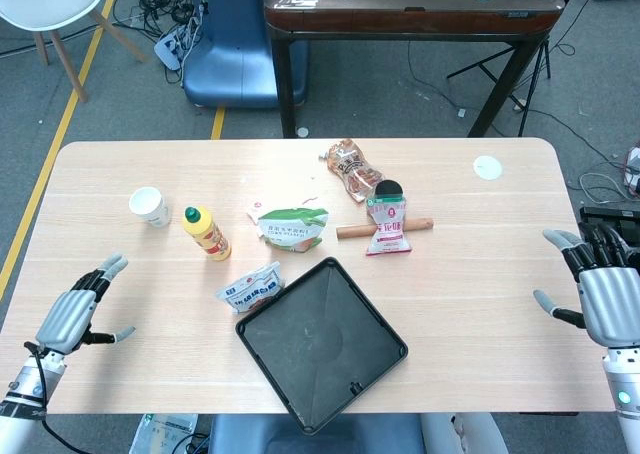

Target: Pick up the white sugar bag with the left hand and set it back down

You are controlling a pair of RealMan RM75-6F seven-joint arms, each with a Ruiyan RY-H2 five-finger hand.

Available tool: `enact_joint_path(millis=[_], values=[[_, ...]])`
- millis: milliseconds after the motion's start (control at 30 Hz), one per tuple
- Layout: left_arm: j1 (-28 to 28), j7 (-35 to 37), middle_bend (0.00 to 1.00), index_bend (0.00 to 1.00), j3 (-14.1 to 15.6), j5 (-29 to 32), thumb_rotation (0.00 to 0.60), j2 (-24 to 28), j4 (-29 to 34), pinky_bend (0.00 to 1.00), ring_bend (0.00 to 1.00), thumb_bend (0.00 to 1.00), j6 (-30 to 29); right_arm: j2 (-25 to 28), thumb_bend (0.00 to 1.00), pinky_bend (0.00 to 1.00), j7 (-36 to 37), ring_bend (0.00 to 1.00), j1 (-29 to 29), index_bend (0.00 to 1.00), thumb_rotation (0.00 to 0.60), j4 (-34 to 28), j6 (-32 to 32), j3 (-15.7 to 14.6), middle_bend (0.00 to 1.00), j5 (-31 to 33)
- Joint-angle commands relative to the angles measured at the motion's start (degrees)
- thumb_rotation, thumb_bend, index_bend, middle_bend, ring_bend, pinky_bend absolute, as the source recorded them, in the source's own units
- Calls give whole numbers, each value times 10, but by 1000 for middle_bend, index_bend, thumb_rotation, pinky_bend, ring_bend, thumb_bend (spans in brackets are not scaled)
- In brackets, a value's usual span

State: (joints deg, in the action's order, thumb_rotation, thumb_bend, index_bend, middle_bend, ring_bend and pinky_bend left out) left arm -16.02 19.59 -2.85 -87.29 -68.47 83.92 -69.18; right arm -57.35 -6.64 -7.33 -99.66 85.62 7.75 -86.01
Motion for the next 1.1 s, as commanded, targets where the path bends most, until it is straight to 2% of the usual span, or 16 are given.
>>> enact_joint_path(millis=[33,233,633,1100], values=[[-35,44,18,11,2,-4,600,-20,-21,99,98,135,47,1,203,58,-1,103,0,201,600,-1,-1,-1,242,1],[-71,80,27,14,2,-1,600,-52,-40,128,107,135,95,2,203,58,0,102,2,201,600,0,0,-3,242,5],[-121,96,104,74,-9,21,600,-130,-68,199,175,135,143,2,203,58,15,103,11,201,600,13,5,-8,242,13],[-161,74,138,96,-33,53,600,-216,-102,247,206,135,159,0,203,58,31,103,22,201,600,27,11,-11,242,24]])
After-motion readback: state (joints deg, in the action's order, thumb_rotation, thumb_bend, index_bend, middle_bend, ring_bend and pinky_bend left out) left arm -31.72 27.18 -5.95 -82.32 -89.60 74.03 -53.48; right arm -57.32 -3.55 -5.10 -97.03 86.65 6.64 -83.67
